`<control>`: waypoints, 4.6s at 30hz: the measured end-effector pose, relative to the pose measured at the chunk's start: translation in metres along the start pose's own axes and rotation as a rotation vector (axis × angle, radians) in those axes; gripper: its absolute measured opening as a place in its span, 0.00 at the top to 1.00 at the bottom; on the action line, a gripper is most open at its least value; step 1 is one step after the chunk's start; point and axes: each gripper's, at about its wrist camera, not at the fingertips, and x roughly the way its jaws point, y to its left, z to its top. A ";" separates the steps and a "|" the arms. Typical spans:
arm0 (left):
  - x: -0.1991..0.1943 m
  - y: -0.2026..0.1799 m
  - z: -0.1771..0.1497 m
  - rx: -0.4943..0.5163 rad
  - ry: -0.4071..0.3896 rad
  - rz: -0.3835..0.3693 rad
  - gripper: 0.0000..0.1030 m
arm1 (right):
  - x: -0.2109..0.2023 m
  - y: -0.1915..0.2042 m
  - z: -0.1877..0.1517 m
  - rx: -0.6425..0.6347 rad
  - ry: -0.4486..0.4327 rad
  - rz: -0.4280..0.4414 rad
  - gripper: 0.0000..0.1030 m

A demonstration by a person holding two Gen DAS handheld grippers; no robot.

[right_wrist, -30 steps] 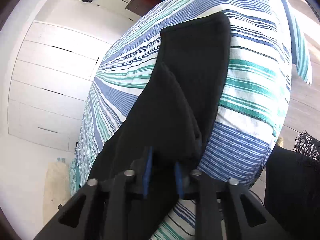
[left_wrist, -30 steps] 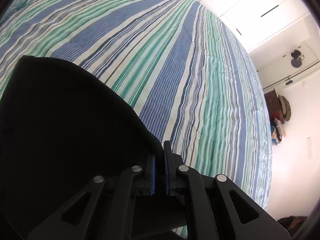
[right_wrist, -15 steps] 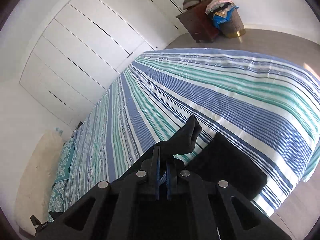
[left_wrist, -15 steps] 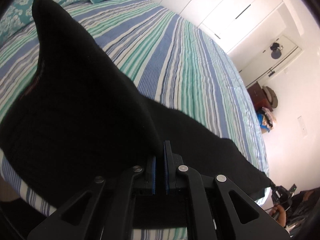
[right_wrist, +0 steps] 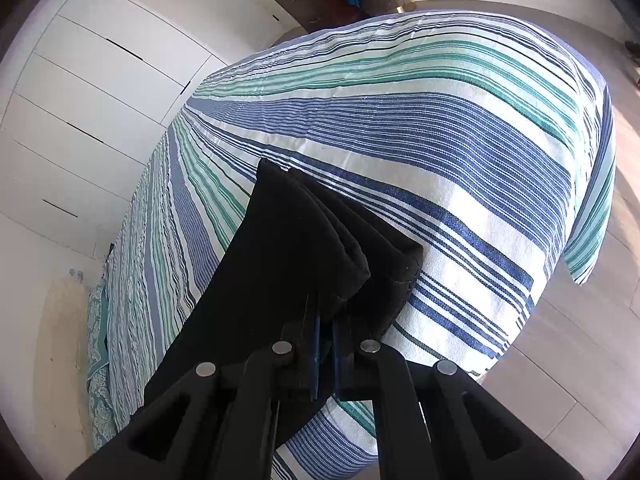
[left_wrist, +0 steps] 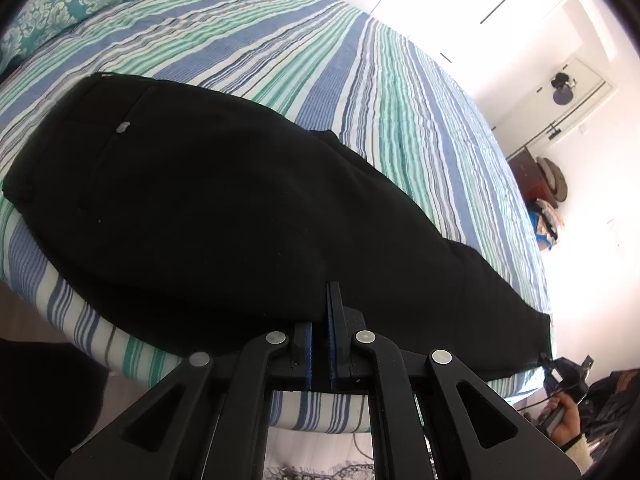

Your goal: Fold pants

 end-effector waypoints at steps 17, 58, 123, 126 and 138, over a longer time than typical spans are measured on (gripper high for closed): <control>0.021 -0.003 -0.024 0.068 0.078 0.071 0.96 | -0.005 -0.003 0.003 -0.008 -0.018 -0.055 0.95; -0.041 0.193 0.060 -0.270 -0.106 0.335 0.75 | 0.059 0.221 -0.277 -1.164 0.197 -0.030 0.11; 0.067 -0.108 -0.074 0.534 0.024 0.347 0.11 | 0.059 0.030 0.084 -0.475 0.489 0.192 0.67; 0.064 -0.106 -0.071 0.535 0.015 0.339 0.11 | 0.055 0.025 0.080 -0.423 0.473 0.202 0.82; 0.049 -0.074 -0.057 0.412 -0.022 0.282 0.11 | 0.006 0.157 -0.041 -0.420 0.446 0.595 0.86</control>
